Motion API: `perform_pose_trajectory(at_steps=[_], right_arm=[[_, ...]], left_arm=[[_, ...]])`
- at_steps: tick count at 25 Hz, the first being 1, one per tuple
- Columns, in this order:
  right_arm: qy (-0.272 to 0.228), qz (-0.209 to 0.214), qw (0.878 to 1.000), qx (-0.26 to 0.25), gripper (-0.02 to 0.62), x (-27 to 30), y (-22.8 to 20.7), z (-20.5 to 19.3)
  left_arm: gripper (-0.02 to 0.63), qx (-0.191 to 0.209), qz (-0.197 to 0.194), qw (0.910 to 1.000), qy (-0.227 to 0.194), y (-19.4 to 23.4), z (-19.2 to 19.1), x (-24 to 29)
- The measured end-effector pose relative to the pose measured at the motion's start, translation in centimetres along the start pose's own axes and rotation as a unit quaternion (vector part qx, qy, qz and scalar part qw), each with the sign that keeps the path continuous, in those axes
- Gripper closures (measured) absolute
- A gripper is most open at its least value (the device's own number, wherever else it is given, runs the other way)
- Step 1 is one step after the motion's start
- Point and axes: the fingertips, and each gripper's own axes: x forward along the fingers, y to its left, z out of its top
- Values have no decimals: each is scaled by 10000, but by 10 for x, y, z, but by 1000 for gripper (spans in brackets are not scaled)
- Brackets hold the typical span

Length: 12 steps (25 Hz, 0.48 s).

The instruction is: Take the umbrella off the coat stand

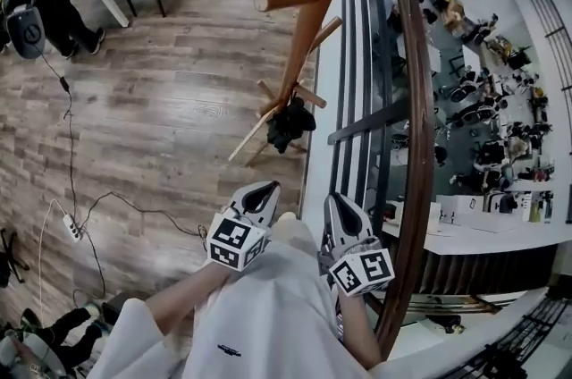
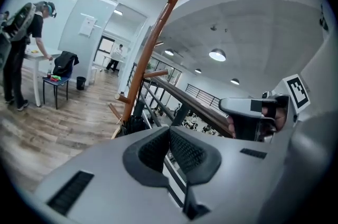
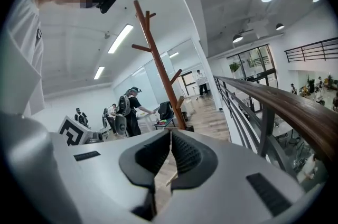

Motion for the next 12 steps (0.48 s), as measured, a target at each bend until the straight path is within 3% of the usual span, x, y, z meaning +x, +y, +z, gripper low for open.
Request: perform_pose_trajectory(at_steps=[5,12], right_arm=[[204,141,9996,-166,560,25,-24,-8],[455,555,9968,-339,560,47,-17,-13]], left_arm=[[584,-109,429,9987,-245,15,1,20],[584,-257,1011,9937,-404,34,-4,18]])
